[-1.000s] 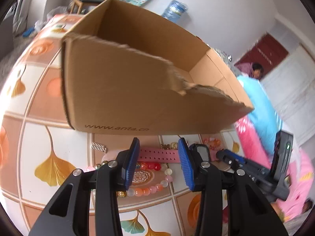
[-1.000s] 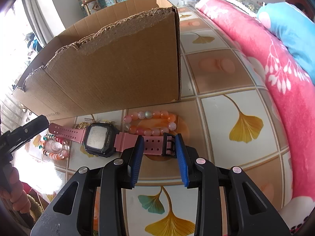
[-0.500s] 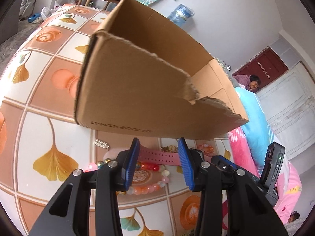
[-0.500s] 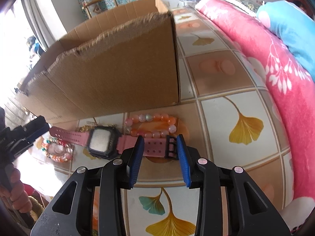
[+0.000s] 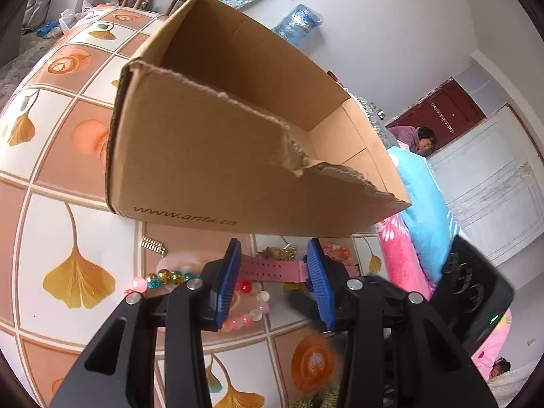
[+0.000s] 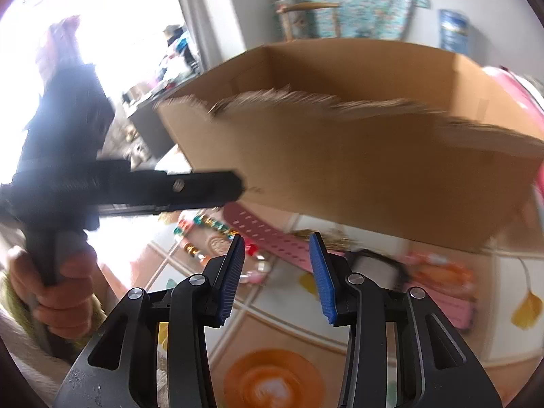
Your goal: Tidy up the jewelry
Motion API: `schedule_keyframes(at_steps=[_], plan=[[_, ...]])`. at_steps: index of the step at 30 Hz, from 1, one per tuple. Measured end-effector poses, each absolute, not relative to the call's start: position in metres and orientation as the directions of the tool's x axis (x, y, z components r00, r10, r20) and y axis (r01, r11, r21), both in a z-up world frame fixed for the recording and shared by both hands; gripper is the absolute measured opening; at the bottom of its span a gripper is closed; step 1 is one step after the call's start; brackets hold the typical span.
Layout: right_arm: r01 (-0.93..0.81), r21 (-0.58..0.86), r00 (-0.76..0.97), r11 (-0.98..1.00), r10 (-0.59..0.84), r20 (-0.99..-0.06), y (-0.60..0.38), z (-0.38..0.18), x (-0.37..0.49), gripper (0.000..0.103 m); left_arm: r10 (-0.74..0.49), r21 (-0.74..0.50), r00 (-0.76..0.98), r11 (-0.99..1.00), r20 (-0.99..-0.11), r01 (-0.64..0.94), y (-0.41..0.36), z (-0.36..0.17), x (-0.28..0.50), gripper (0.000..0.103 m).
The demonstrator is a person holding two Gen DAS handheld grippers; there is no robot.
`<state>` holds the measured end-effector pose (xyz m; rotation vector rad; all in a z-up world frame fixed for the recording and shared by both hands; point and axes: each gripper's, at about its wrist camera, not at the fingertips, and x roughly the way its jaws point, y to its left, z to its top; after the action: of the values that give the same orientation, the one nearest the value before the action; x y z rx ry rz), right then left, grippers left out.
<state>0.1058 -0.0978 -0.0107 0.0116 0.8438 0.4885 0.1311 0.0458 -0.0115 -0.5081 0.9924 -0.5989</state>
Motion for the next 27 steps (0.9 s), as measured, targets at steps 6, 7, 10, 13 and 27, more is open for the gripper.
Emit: schedule_keyframes(at_steps=[6,7,10,13,27], plan=[[-0.443,0.236,0.549,0.865,0.47,-0.691,-0.094,-0.021,0.116,0.038,-0.69,-0.661,0.4,0.713,-0.603,0.234,0.043,-0.01,0.13,0.039],[-0.448,0.241,0.549,0.861,0.478,-0.686,-0.093,-0.021,0.117,0.038,-0.695,-0.665,0.397,0.709,-0.599,0.236,0.043,-0.01,0.13,0.039],[-0.456,0.248,0.553,0.855,0.49,-0.674,-0.094,-0.023,0.12,0.037,-0.704,-0.675,0.393,0.699,-0.592,0.235,0.041,-0.01,0.13,0.039],[-0.457,0.26,0.551,0.851,0.5,-0.668,-0.088,-0.025,0.117,0.032,-0.713,-0.686,0.386,0.689,-0.585,0.234,0.039,-0.011,0.13,0.039],[-0.463,0.254,0.575,0.849,0.506,-0.643,-0.089,-0.024,0.113,0.005,-0.718,-0.687,0.38,0.686,-0.584,0.24,0.038,-0.011,0.13,0.039]])
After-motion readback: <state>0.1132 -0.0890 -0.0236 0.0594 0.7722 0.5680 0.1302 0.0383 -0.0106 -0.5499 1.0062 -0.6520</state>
